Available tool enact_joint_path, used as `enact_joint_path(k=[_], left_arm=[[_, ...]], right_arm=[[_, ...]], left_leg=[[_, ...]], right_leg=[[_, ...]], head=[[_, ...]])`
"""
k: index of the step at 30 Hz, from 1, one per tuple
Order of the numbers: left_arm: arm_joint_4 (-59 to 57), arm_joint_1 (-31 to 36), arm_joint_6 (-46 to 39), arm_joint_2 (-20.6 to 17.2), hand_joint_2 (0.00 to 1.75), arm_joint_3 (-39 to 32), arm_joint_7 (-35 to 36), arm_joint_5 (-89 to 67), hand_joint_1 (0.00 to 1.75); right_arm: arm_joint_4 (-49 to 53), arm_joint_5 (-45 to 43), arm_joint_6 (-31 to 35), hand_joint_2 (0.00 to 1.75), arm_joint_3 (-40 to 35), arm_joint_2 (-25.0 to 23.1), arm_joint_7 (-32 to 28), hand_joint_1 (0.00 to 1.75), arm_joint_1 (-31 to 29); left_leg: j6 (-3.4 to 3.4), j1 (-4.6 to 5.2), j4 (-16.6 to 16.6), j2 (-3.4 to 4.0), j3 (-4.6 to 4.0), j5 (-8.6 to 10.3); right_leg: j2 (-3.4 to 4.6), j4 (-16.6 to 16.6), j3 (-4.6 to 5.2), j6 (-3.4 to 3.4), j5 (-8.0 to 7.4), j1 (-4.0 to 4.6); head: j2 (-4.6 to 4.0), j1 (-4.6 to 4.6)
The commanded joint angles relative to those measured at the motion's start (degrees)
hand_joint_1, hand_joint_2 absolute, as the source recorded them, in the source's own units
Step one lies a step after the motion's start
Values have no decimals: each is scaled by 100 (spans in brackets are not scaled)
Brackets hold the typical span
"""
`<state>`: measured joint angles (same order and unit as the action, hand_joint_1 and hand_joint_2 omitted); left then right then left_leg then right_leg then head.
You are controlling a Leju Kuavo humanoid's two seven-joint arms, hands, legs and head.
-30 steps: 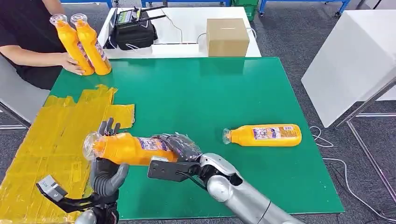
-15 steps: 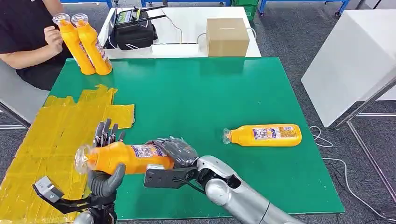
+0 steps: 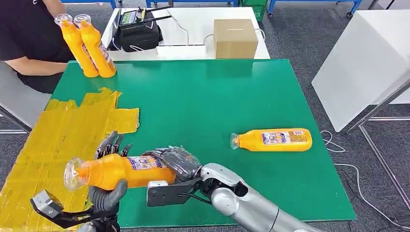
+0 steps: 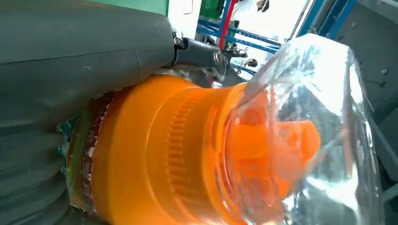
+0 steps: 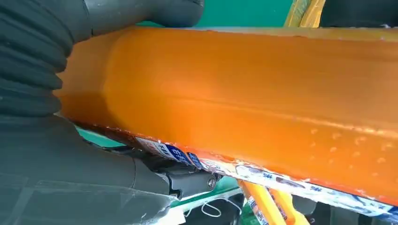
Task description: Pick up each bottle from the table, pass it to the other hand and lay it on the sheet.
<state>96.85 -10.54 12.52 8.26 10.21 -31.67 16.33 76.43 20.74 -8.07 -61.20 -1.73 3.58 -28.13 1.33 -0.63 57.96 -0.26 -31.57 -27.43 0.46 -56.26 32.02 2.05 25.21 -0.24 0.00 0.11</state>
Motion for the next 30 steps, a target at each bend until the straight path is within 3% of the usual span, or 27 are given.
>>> enact_joint_path(k=[1,20,21,22,23,24,30], left_arm=[[-440,243,-37,-27,175,-235,48,-19,175],[-453,209,54,-12,175,-219,-17,15,175],[-438,198,42,-4,175,-227,-25,14,175],[-413,182,32,2,175,-235,-29,14,175],[-369,151,8,10,175,-253,-30,9,175],[-332,121,-12,15,175,-275,-28,7,175],[-61,-57,-743,-111,175,-526,-80,-842,175]], right_arm=[[61,-6,-32,175,-550,143,-92,175,-203],[-51,-62,108,175,-390,160,-63,175,-92],[-5,-9,256,175,-312,173,-89,52,-27],[52,42,401,175,-227,195,-115,0,57],[153,93,564,175,-68,235,-112,0,193],[256,149,672,0,35,291,-125,0,293],[1289,530,1467,0,1006,762,-502,0,1325]], left_leg=[[-3,1,-13,1,20,0],[-2,2,-11,-2,15,2],[-1,1,-10,-2,14,2],[-2,1,-15,-3,21,3],[-1,1,-10,-6,15,2],[-1,0,-10,-10,13,2],[0,-2,-6,-18,8,0]], right_leg=[[-5,10,-19,-4,1,0],[-7,9,-15,-3,0,-1],[-6,9,-14,-2,-1,0],[-9,13,-21,-3,-1,0],[-11,10,-16,-2,1,0],[-14,11,-16,-2,1,1],[-21,11,-13,0,3,2]], head=[[0,0],[0,0],[0,0],[0,0],[0,-2],[0,2],[0,0]])
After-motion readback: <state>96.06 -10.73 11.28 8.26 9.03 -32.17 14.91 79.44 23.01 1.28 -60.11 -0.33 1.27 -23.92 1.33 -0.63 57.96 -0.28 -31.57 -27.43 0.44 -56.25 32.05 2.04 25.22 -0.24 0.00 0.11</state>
